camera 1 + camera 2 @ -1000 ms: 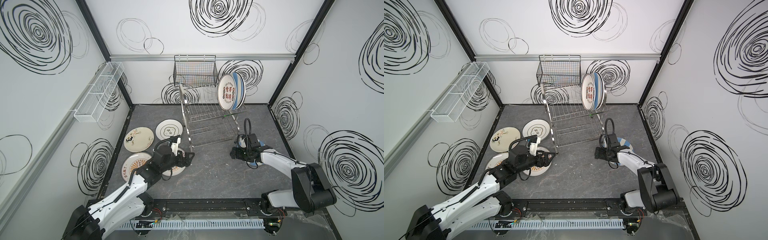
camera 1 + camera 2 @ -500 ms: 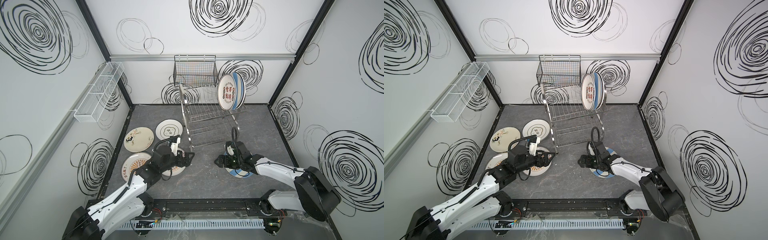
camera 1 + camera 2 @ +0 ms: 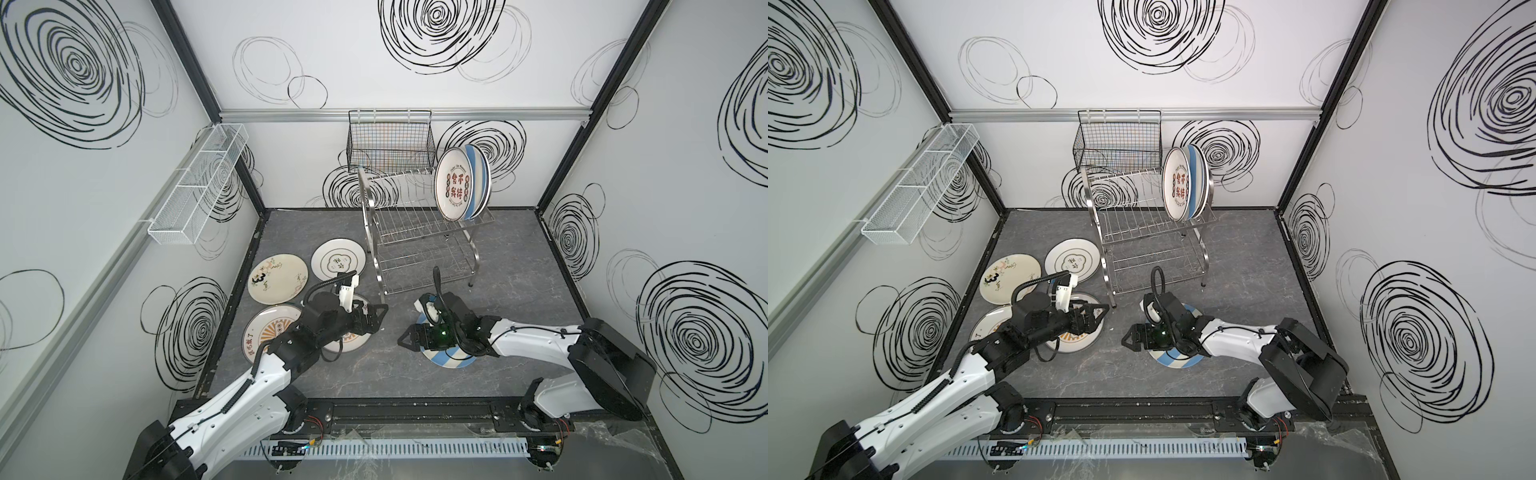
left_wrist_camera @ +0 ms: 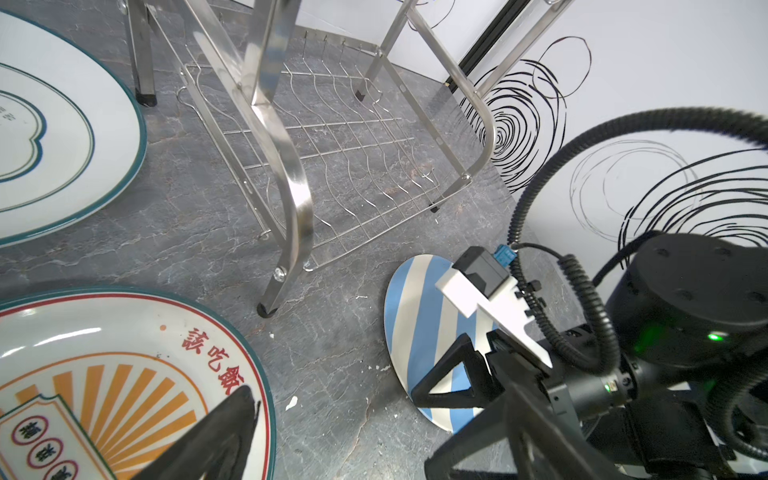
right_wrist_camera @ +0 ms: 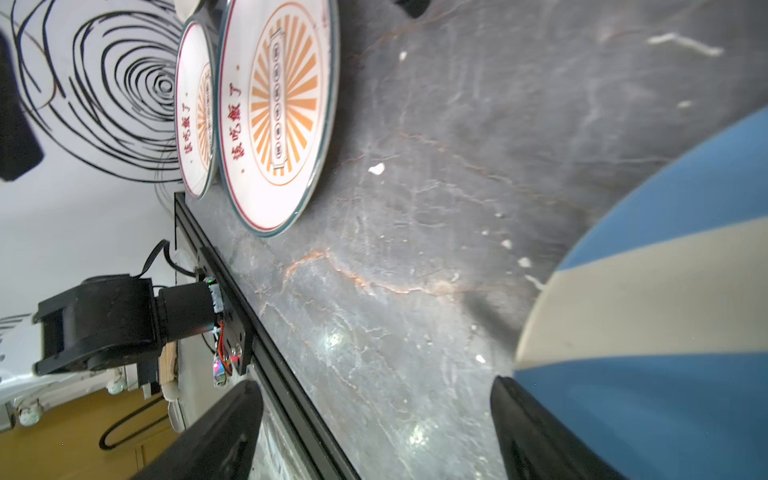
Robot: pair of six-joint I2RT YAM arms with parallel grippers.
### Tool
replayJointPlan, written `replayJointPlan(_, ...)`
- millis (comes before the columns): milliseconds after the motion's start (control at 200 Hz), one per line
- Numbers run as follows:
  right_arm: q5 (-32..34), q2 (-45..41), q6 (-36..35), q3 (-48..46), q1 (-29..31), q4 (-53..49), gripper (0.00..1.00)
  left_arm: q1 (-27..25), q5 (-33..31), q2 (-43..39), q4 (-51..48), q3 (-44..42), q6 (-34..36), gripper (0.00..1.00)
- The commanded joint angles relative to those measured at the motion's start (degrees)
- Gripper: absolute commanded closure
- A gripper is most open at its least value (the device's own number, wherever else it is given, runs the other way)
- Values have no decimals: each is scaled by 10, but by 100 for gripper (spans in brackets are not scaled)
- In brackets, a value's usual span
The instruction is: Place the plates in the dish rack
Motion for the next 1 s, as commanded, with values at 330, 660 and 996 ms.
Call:
replayJointPlan(330,303,-216,-43,10,-162,-365,7,-111,-53,31,118,-62,-37,4)
replayJointPlan(660,265,-336,-11,-113,-261,-253,7,-192,-96,171,194,-48,-38,4)
replayJointPlan(996,204,-331,-17,-183,-278,-188,8,-237,-116,295,250,-11,-49,4)
